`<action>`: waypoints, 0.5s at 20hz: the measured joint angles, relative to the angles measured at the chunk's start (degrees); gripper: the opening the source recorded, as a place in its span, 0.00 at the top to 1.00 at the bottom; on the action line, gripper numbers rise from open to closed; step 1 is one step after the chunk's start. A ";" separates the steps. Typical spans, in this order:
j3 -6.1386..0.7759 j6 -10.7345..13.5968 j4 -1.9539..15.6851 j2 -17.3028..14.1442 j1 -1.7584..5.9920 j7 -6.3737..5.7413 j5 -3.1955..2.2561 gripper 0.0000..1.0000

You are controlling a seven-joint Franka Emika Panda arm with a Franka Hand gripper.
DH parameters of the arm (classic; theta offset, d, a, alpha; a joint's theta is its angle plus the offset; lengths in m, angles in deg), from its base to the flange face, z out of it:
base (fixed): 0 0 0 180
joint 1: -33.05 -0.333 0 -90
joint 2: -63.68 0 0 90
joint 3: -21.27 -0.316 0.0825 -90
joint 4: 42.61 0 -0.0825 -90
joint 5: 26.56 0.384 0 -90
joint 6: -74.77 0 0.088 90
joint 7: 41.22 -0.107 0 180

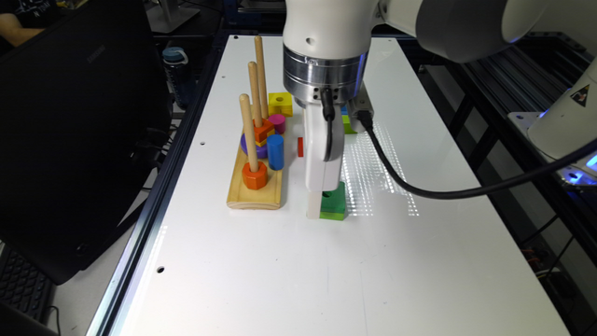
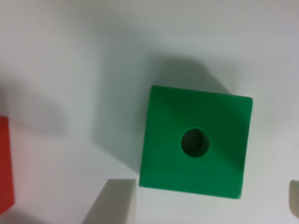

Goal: Pick up green block.

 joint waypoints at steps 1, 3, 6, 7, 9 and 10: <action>-0.03 -0.01 -0.01 0.00 -0.02 -0.12 -0.13 0.00; -0.10 0.01 -0.04 -0.04 -0.03 -0.46 -0.30 0.00; -0.15 0.03 -0.04 -0.12 0.02 -0.69 -0.61 0.00; -0.14 0.04 -0.04 -0.15 0.02 -0.72 -0.72 0.00; -0.18 0.04 -0.04 -0.20 0.03 -0.56 -0.87 0.00; -0.19 0.04 -0.04 -0.23 0.02 -0.79 -0.75 0.00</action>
